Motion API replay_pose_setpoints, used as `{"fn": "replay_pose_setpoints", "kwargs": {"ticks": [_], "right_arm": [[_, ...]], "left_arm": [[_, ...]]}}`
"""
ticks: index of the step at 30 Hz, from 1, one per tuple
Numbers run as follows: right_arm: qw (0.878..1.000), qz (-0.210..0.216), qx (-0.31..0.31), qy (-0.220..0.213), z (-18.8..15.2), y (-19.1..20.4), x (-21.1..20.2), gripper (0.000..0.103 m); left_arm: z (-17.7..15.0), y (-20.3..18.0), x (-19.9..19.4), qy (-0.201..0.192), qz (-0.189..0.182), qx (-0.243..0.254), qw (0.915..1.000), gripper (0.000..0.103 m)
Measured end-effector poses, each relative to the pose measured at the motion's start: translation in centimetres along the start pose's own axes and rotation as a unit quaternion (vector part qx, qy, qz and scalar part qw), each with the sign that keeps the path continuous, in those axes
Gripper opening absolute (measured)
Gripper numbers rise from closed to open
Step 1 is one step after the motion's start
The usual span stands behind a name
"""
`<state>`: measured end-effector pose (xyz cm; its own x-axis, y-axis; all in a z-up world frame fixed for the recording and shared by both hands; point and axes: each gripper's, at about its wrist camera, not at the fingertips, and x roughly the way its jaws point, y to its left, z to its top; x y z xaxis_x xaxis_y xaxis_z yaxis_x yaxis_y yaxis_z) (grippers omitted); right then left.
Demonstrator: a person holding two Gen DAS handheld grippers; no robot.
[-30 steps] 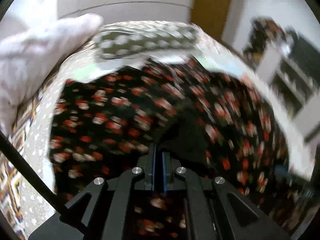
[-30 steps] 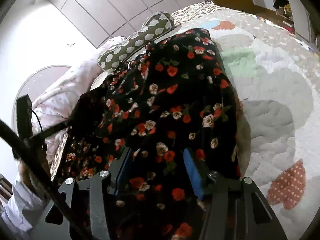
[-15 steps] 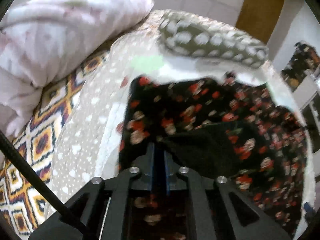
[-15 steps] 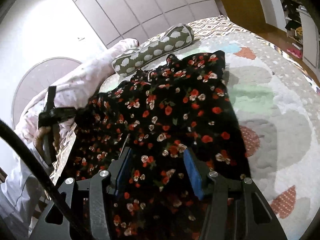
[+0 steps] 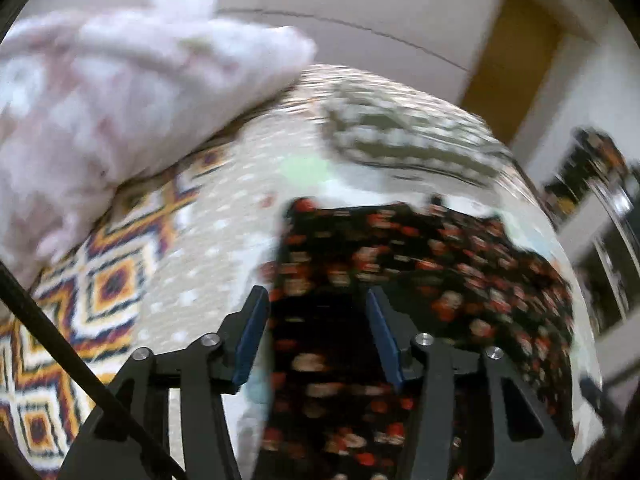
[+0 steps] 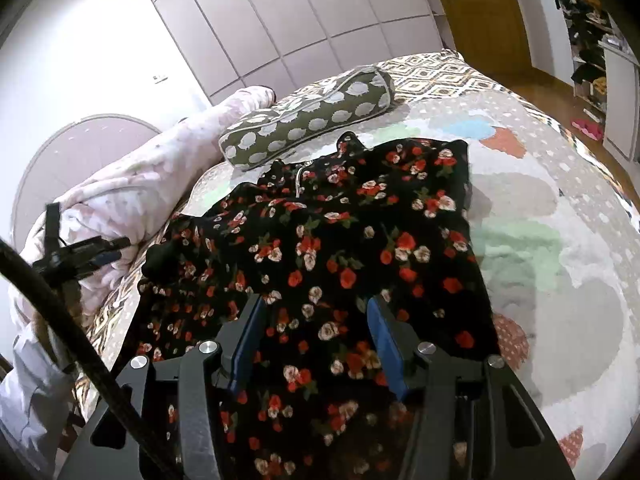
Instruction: Fold large clothes
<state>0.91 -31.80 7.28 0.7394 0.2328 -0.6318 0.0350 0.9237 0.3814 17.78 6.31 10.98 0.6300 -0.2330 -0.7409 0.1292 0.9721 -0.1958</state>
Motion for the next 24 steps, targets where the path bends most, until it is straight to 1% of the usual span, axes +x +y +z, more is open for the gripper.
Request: {"fn": "replay_pose_setpoints", "kwargs": {"ticks": [3,5,6,8,10,12,14,17,20,22,23,24], "right_arm": [[1.000,-0.011,-0.008,0.005,1.2,0.4,2.0,0.057],[0.999,-0.025,-0.019,0.008,2.1,0.7,3.4,0.057],[0.999,-0.036,-0.027,0.011,2.8,0.8,4.5,0.057],[0.998,-0.052,-0.032,0.022,3.9,0.6,6.8,0.056],[0.997,-0.058,-0.025,0.033,4.5,0.1,8.6,0.056],[0.997,-0.063,-0.011,0.052,4.8,-0.7,10.9,0.056],[0.996,-0.065,0.004,0.064,4.7,-1.5,12.3,0.056],[0.996,-0.060,0.028,0.058,4.9,-2.4,13.4,0.058],[0.997,-0.049,0.034,0.055,5.1,-2.7,13.6,0.062],[0.997,-0.040,0.035,0.062,5.4,-2.9,13.3,0.060],[0.996,-0.040,0.042,0.063,5.7,-3.0,12.7,0.058],[0.996,-0.039,0.056,0.055,6.0,-3.2,11.6,0.058]], "left_arm": [[-0.4,-4.1,1.4,0.013,-0.038,0.055,0.9976,0.056],[-0.6,-5.5,3.2,0.031,-0.038,0.070,0.9964,0.056],[-0.7,-5.8,4.6,0.044,-0.028,0.073,0.9960,0.056],[-0.9,-5.6,8.0,0.075,0.018,0.070,0.9946,0.056],[-0.9,-4.6,10.4,0.090,0.049,0.058,0.9930,0.056],[-0.9,-3.5,11.6,0.090,0.042,0.036,0.9944,0.057],[-0.8,-3.2,11.6,0.080,0.040,0.026,0.9957,0.059],[-1.0,-3.9,11.5,0.074,0.055,0.041,0.9949,0.063],[-0.9,-3.6,10.2,0.073,0.051,0.031,0.9955,0.063],[-0.8,-3.3,8.1,0.065,0.045,0.025,0.9966,0.063],[-0.8,-3.0,6.5,0.054,0.035,0.022,0.9977,0.063],[-0.9,-2.8,5.0,0.045,0.028,0.021,0.9984,0.064]]}}
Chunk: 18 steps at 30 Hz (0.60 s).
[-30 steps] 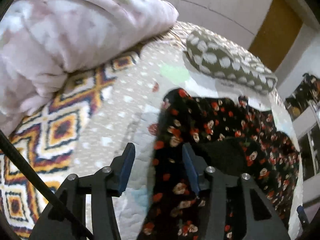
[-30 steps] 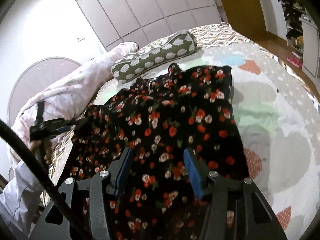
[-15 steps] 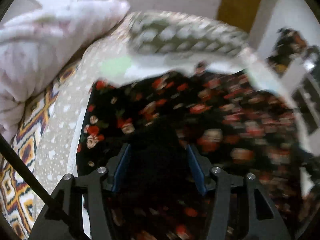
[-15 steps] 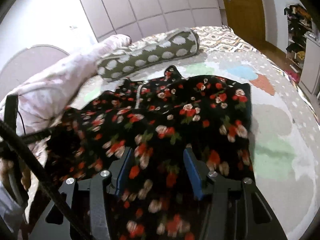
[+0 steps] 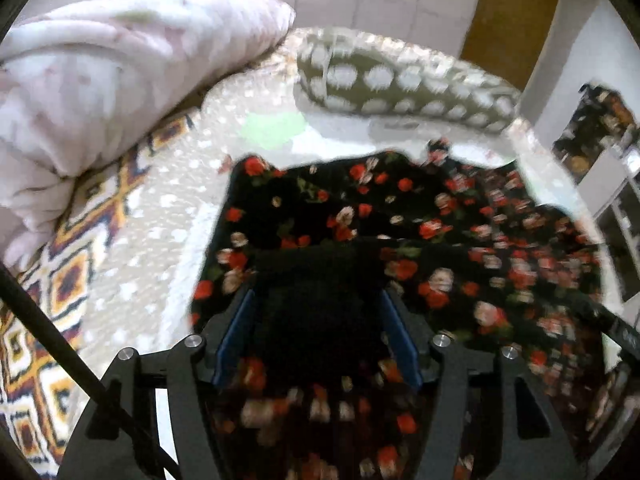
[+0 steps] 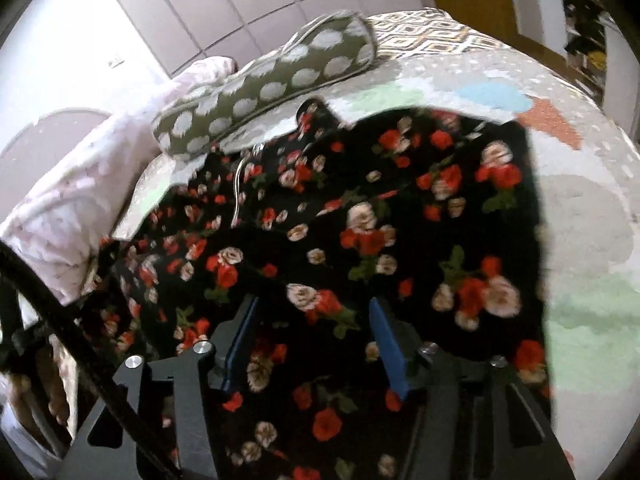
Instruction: Fold large clothes
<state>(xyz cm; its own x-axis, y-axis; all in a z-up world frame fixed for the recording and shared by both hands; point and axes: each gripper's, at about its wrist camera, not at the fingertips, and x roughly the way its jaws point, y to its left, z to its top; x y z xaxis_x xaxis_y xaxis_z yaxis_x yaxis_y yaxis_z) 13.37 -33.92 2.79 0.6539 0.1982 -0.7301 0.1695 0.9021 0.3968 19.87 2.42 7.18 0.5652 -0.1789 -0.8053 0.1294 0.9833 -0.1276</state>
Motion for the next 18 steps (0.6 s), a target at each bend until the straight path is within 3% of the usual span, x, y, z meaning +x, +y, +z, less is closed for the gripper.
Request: {"fn": "replay_pose_setpoints", "kwargs": {"ticks": [3,9,16,18], "right_arm": [[0.998,0.030,0.037,-0.030,-0.2,-1.3,-4.5,0.058],[0.997,0.040,0.072,-0.006,-5.2,-5.7,-11.7,0.058],[0.994,-0.002,0.108,0.003,-14.0,-9.7,-16.0,0.064],[0.994,0.004,0.108,0.011,-16.3,-10.1,-16.4,0.064]], "left_arm": [[-1.1,1.4,-4.2,-0.020,-0.015,0.001,0.9997,0.073],[-5.6,5.7,-10.3,-0.038,-0.041,-0.037,0.9978,0.085],[-13.6,9.2,-11.6,0.005,-0.042,-0.055,0.9976,0.085],[-15.3,9.7,-11.3,0.017,-0.045,-0.060,0.9970,0.085]]}}
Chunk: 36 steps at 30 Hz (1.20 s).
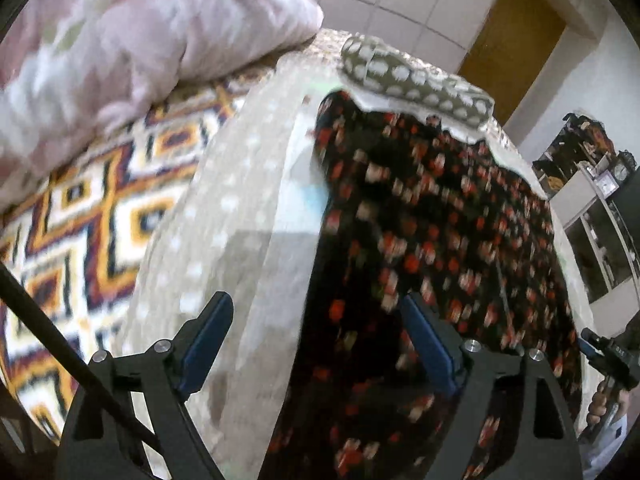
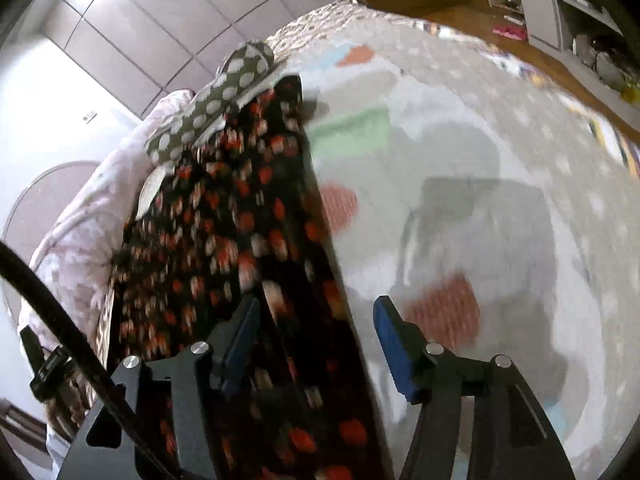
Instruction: Fold large clothes
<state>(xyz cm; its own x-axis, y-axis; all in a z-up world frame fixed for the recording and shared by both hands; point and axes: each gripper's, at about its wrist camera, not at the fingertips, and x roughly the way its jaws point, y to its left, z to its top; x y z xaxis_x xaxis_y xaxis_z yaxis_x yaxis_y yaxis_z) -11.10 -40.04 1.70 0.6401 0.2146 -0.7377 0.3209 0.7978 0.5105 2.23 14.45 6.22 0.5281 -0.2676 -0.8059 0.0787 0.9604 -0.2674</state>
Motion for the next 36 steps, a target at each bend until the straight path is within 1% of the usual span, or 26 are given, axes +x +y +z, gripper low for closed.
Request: {"fn": "replay_pose_setpoints", "kwargs": {"ticks": [3,5,6,8,9,10,12,13,19,21,23,25,26,27,29,32,34,36], "right_arm": [[1.000,0.014,0.009,0.010,-2.3,-0.8,-0.2,0.064],[0.999,0.027,0.019,0.002,-3.6,-1.0,-0.5,0.064],[0.999,0.030,0.023,-0.002,-3.9,-1.0,-0.7,0.064],[0.999,0.039,0.038,-0.007,-4.6,-1.2,-0.8,0.064],[0.998,0.044,0.046,-0.010,-5.0,-1.3,-0.8,0.064],[0.998,0.047,0.049,-0.013,-5.2,-1.3,-0.9,0.064],[0.997,0.054,0.052,-0.016,-5.8,-1.4,-1.3,0.064],[0.997,0.059,0.055,-0.015,-6.1,-1.5,-1.4,0.064],[0.993,0.095,0.069,-0.018,-7.9,-2.7,-2.5,0.063],[0.991,0.108,0.074,-0.023,-8.2,-3.1,-2.6,0.063],[0.991,0.111,0.077,-0.024,-8.1,-3.2,-2.5,0.063],[0.991,0.108,0.073,-0.025,-8.2,-3.0,-2.5,0.063],[0.992,0.105,0.069,-0.027,-8.3,-2.9,-2.5,0.063],[0.992,0.103,0.066,-0.029,-8.3,-2.8,-2.6,0.063],[0.992,0.100,0.062,-0.033,-8.4,-2.7,-2.6,0.063],[0.992,0.100,0.062,-0.034,-8.4,-2.8,-2.6,0.063],[0.992,0.102,0.063,-0.034,-8.4,-2.8,-2.6,0.063],[0.991,0.109,0.068,-0.034,-8.5,-3.0,-2.6,0.063]], "left_arm": [[-1.8,0.8,0.6,0.014,-0.008,-0.013,0.9998,0.085],[-2.7,1.0,1.0,0.023,-0.022,-0.019,0.9993,0.082],[-3.1,1.0,1.2,0.029,-0.031,-0.021,0.9989,0.078],[-4.1,0.7,1.7,0.045,-0.054,-0.025,0.9972,0.068],[-4.4,0.5,1.8,0.051,-0.060,-0.025,0.9966,0.058],[-4.9,0.2,1.9,0.057,-0.060,-0.023,0.9963,0.046],[-5.7,0.0,1.6,0.054,-0.048,-0.014,0.9973,0.034],[-6.0,0.0,1.3,0.052,-0.048,-0.013,0.9974,0.032],[-7.3,2.2,-1.0,0.037,-0.086,-0.062,0.9937,0.032],[-7.4,2.6,-1.8,0.029,-0.098,-0.068,0.9924,0.033],[-7.2,3.1,-2.6,0.018,-0.103,-0.071,0.9919,0.041],[-6.8,3.4,-3.0,0.006,-0.099,-0.076,0.9922,0.055],[-6.6,3.7,-3.0,0.003,-0.094,-0.083,0.9922,0.057],[-6.4,3.8,-2.8,0.003,-0.094,-0.088,0.9916,0.059],[-6.1,4.2,-2.0,0.011,-0.109,-0.103,0.9886,0.063],[-6.3,4.0,-0.6,0.038,-0.129,-0.114,0.9844,0.065],[-6.7,3.1,-0.3,0.046,-0.143,-0.104,0.9832,0.064],[-7.3,2.0,-0.5,0.049,-0.147,-0.086,0.9842,0.064]]}}
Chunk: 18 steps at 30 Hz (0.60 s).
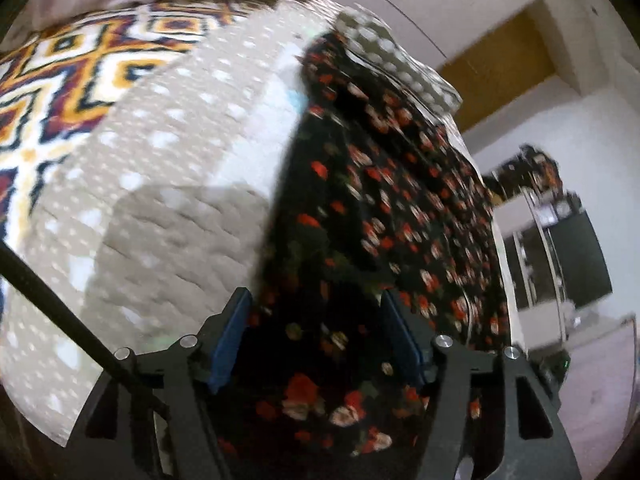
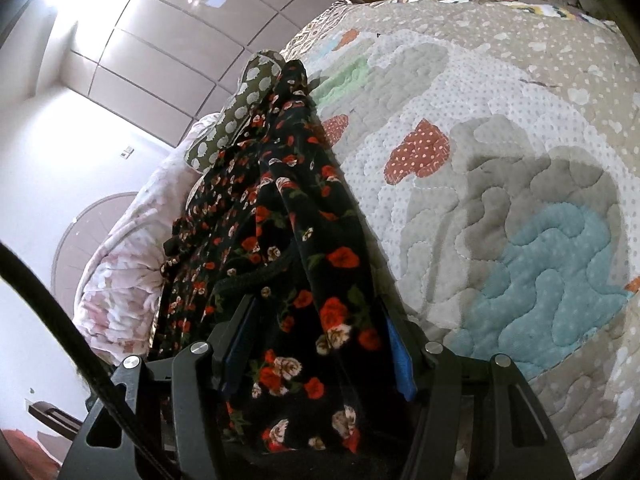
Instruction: Fold large clothes
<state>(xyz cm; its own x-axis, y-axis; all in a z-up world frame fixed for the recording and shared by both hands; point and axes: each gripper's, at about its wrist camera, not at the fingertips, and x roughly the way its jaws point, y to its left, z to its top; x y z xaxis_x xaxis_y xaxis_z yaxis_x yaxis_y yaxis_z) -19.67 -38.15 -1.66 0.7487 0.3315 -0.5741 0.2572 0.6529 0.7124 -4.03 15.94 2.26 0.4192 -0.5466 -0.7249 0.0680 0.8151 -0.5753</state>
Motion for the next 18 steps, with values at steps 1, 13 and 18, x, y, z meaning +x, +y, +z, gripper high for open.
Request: {"fn": "replay_pose_setpoints", "kwargs": {"ticks": [1,13,18], "right_arm": [[1.000,0.003,0.003,0.000,0.1,-0.1,0.0,0.063],[0.998,0.045,0.043,0.029,-0.1,-1.0,-0.4,0.063],[0.990,0.103,0.072,0.071,-1.7,-1.8,-0.5,0.060]], "left_arm": [[-0.4,-0.4,-0.1,0.000,0.000,0.006,1.0000,0.064],[-4.0,-0.4,-2.6,-0.020,-0.021,-0.002,0.9996,0.048],[-4.3,0.5,-2.8,-0.014,-0.046,-0.013,0.9988,0.048]]}}
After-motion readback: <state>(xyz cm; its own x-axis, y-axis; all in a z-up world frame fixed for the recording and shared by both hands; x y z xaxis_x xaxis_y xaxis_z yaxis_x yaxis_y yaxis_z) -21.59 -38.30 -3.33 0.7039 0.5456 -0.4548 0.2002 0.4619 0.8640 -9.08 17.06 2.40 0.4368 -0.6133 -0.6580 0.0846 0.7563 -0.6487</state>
